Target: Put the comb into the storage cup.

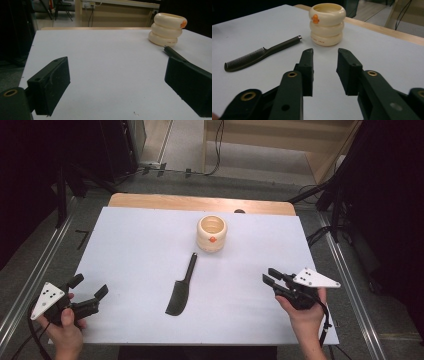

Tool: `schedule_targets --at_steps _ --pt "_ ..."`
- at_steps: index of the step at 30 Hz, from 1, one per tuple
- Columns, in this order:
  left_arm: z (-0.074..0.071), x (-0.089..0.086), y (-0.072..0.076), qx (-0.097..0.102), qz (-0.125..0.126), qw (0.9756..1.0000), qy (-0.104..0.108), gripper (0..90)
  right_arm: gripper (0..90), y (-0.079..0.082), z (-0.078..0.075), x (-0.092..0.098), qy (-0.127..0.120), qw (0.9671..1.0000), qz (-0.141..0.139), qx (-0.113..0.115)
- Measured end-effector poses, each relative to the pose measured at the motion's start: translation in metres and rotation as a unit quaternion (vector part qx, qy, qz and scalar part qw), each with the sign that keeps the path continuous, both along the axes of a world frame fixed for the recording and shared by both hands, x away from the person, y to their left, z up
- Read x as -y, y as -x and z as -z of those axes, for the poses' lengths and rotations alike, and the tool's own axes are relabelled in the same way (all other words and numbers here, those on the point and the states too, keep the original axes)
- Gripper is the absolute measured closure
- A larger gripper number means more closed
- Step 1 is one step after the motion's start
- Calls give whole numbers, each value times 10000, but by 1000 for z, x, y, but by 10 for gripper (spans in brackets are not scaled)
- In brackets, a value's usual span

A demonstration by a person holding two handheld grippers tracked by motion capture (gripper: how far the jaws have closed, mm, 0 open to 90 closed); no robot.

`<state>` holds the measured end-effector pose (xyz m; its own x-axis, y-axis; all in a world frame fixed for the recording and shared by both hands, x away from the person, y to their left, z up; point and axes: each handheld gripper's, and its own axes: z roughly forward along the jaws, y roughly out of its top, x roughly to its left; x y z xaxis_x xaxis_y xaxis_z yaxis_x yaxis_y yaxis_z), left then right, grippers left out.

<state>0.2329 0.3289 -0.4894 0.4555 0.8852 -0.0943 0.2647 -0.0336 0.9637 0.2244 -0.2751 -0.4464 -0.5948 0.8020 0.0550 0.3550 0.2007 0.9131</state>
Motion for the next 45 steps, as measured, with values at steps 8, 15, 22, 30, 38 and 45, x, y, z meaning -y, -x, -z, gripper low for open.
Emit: schedule_targets --at_steps 8,15,22,30,38,45 --pt "0 1 1 16 17 10000 -22 86 787 -18 -13 -22 229 9992 -317 -68" --pt "0 1 1 29 32 10000 -43 86 838 -34 -21 -38 385 9973 -596 -167" --pt "0 2 1 27 50 9999 -91 86 872 -49 -28 -51 558 9945 -854 -229" --pt "0 2 1 22 76 9999 -72 86 879 -65 -35 -74 798 9901 -1103 -353" --pt "0 1 1 27 94 10000 -21 86 881 -82 -38 -101 1122 9831 -1374 -459" --pt "0 1 1 31 124 9999 -35 86 881 -101 -38 -127 1562 9738 -1563 -543"
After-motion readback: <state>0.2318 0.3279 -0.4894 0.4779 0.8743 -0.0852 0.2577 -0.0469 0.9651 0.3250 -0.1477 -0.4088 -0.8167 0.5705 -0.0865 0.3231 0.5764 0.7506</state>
